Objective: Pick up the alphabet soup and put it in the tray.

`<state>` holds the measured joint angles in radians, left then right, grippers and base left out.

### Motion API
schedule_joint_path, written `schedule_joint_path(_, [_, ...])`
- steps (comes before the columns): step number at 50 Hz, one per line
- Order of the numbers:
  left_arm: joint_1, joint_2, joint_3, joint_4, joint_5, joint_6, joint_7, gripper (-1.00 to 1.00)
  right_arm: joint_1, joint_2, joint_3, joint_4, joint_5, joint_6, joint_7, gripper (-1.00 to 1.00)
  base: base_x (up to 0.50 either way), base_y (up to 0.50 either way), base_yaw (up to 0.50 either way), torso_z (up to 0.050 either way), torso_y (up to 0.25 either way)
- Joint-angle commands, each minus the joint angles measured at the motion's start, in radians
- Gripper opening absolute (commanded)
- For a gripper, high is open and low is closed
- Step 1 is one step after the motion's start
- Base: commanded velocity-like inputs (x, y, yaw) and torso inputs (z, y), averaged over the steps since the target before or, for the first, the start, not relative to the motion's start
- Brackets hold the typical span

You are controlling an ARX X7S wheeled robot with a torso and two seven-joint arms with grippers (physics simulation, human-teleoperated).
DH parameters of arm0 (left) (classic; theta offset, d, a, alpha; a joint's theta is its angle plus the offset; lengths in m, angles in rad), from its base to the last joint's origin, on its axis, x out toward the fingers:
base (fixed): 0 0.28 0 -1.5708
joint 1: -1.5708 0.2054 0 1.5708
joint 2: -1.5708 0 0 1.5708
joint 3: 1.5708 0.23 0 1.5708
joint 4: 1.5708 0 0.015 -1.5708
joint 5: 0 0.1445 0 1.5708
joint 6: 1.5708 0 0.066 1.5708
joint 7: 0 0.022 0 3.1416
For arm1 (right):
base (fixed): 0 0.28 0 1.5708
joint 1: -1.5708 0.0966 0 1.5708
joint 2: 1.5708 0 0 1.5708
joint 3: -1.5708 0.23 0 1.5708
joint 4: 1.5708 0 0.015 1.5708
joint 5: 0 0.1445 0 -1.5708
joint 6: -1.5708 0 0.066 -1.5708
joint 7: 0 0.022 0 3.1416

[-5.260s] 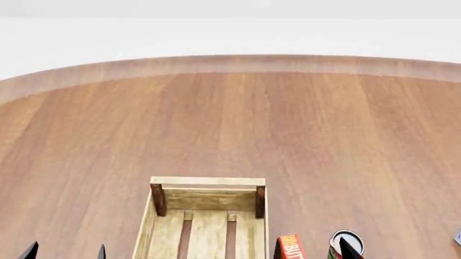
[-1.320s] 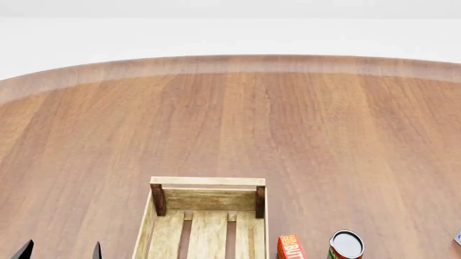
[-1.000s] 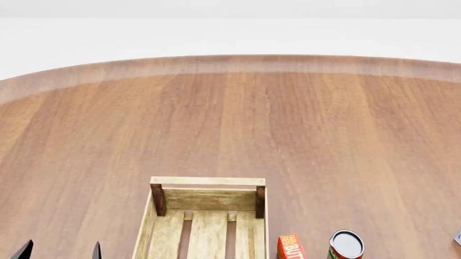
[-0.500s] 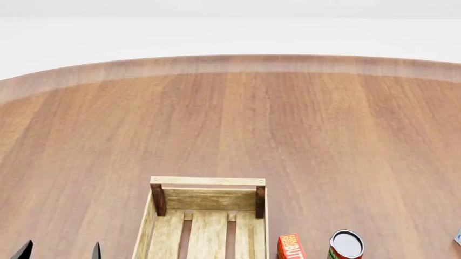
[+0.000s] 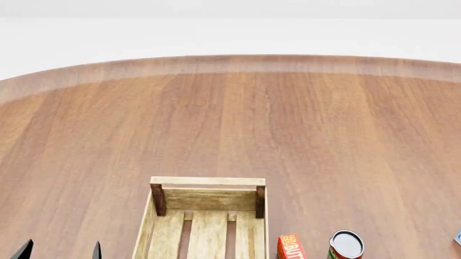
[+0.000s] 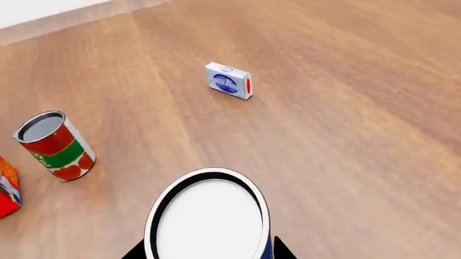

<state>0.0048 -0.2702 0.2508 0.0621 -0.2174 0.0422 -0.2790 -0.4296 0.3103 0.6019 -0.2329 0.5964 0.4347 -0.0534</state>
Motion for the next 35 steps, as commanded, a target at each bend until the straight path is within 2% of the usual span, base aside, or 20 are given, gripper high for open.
schedule_joint_path(1, [0.000,-0.002,0.004,-0.006,-0.002,0.006,-0.003,1.00,-0.026,0.003,0.002,-0.200,0.019,0.033,0.030,-1.00,0.00,0.00,0.00,0.000,0.000])
schedule_joint_path(16, [-0.008,-0.005,0.005,-0.023,-0.010,0.014,-0.003,1.00,-0.005,0.053,-0.030,-0.449,0.071,0.158,0.130,-1.00,0.00,0.00,0.00,0.000,0.001])
schedule_joint_path(35, [-0.006,-0.013,0.008,-0.013,-0.016,0.014,-0.010,1.00,0.072,0.116,-0.069,-0.610,0.152,0.273,0.214,-1.00,0.00,0.00,0.00,0.000,0.001])
